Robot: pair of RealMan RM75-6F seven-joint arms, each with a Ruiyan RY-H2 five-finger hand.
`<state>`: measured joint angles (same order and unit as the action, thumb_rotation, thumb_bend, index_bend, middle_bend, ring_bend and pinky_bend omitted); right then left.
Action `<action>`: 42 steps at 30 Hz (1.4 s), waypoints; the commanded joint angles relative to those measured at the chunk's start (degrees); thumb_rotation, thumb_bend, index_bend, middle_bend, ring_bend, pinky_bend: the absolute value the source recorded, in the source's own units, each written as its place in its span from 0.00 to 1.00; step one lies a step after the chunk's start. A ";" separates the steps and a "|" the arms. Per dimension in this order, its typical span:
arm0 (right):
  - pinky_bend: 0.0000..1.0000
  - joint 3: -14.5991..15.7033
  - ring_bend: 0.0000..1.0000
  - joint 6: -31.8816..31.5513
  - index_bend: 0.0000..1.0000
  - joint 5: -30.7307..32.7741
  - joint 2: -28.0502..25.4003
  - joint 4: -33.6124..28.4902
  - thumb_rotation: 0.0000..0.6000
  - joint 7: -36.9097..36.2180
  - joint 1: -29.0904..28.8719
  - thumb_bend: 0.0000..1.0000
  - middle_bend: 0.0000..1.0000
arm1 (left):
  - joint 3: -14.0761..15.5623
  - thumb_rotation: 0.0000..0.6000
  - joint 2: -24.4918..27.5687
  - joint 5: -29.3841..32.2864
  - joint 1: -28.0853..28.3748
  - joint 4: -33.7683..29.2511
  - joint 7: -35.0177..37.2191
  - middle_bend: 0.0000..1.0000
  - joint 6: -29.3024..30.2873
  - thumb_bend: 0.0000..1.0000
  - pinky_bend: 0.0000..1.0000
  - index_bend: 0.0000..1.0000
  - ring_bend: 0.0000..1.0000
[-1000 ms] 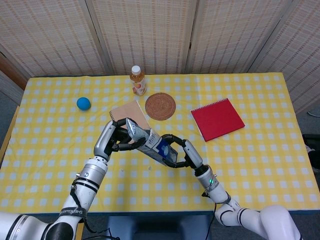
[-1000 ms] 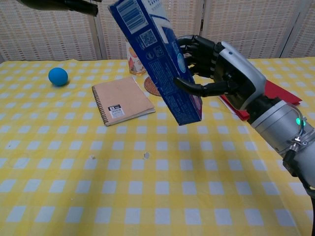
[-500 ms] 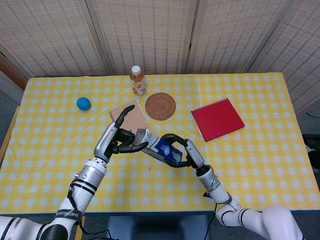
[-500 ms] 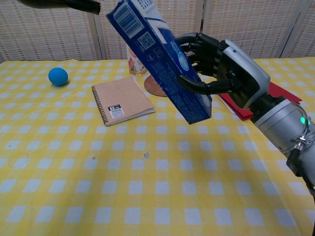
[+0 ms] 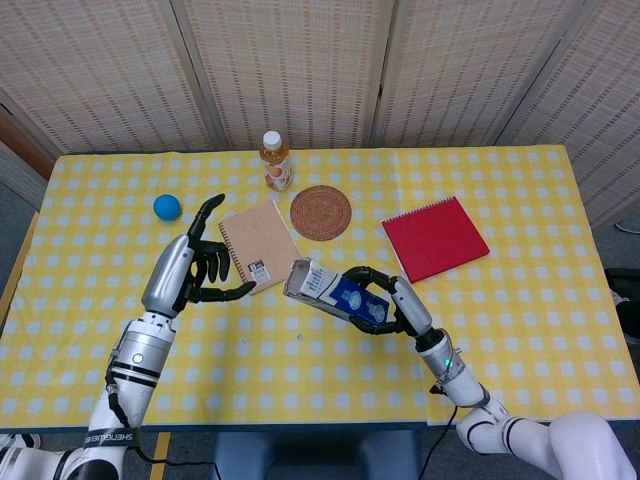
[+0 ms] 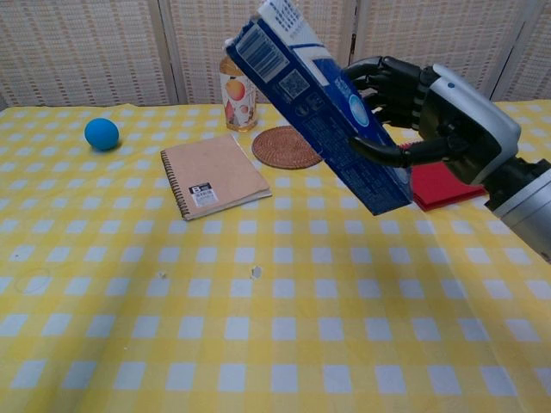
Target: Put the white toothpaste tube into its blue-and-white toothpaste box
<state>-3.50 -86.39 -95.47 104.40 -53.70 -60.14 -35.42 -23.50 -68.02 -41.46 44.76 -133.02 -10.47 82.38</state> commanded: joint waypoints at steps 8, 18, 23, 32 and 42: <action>0.45 4.82 0.37 5.65 0.34 -0.64 -10.98 -7.12 1.00 7.18 2.06 0.34 0.32 | 16.98 1.00 8.07 -22.07 -8.65 10.36 -14.47 0.11 1.75 0.13 0.02 0.09 0.02; 0.45 8.20 0.36 9.05 0.34 0.29 -13.83 -7.08 1.00 9.83 5.29 0.34 0.32 | 21.08 1.00 0.32 -25.89 -13.71 20.43 -22.36 0.07 5.78 0.13 0.00 0.02 0.00; 0.45 9.71 0.37 12.31 0.34 0.53 -12.37 -3.01 1.00 9.78 6.03 0.34 0.32 | 22.33 1.00 -0.68 -28.73 -15.03 24.44 -22.07 0.07 4.37 0.13 0.01 0.01 0.00; 0.42 10.68 0.33 17.88 0.30 0.27 -12.52 -2.30 1.00 13.25 4.85 0.34 0.29 | 21.77 1.00 -1.91 -29.99 -16.43 27.77 -16.15 0.07 0.20 0.13 0.01 0.00 0.00; 0.20 9.08 0.14 22.86 0.00 4.08 -18.62 -11.18 1.00 20.81 4.45 0.34 0.05 | 20.66 1.00 -0.48 -28.97 -17.03 27.27 -13.20 0.07 -3.85 0.13 0.02 0.00 0.00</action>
<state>6.06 -64.56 -92.34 87.18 -63.14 -40.80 -30.84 -2.79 -68.55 -70.47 27.77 -105.71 -23.73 78.59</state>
